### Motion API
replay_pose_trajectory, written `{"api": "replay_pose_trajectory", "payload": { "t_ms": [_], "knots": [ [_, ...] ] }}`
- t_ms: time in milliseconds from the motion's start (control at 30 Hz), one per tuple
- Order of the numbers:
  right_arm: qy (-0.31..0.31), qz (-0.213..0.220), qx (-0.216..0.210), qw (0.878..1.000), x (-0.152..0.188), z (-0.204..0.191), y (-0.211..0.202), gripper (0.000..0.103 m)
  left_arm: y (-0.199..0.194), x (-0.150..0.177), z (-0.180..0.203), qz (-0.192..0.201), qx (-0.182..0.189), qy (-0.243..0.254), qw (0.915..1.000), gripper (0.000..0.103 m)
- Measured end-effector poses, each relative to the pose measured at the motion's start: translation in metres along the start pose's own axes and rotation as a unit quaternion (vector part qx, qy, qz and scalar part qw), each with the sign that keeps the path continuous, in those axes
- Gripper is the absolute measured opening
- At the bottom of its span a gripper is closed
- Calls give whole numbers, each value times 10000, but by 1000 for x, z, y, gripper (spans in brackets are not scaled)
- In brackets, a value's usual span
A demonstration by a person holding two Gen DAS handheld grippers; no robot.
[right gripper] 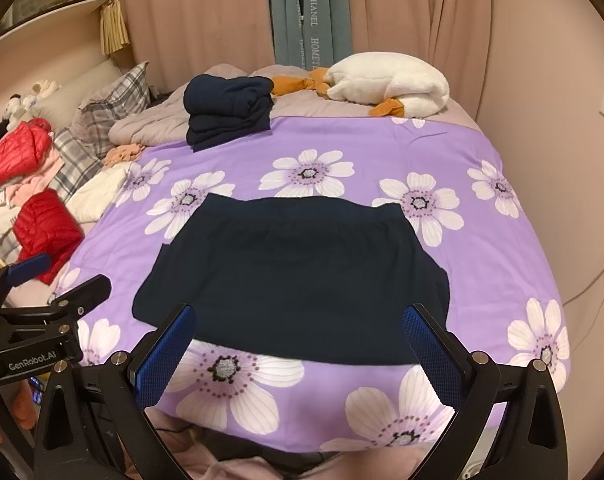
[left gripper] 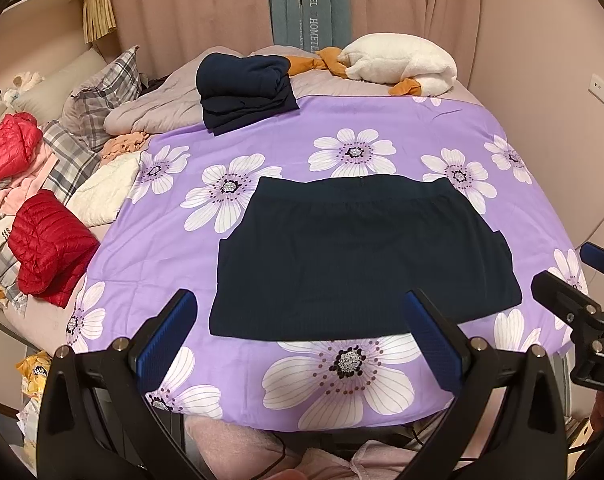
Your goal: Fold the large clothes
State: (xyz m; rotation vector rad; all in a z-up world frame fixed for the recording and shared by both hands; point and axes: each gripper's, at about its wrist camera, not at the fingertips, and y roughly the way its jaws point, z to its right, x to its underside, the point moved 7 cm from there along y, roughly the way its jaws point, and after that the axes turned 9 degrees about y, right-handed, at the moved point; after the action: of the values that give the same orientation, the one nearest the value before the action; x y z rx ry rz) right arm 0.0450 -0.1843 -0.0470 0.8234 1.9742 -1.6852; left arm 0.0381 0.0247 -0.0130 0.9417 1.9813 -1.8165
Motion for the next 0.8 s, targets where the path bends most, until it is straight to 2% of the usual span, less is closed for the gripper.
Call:
{"api": "replay_pose_trajectory", "payload": {
  "t_ms": [800],
  "knots": [
    [20,3,-65,10000,5,-1,2,102,-4,2,-1,27,-100,71,9999,103]
  ]
}}
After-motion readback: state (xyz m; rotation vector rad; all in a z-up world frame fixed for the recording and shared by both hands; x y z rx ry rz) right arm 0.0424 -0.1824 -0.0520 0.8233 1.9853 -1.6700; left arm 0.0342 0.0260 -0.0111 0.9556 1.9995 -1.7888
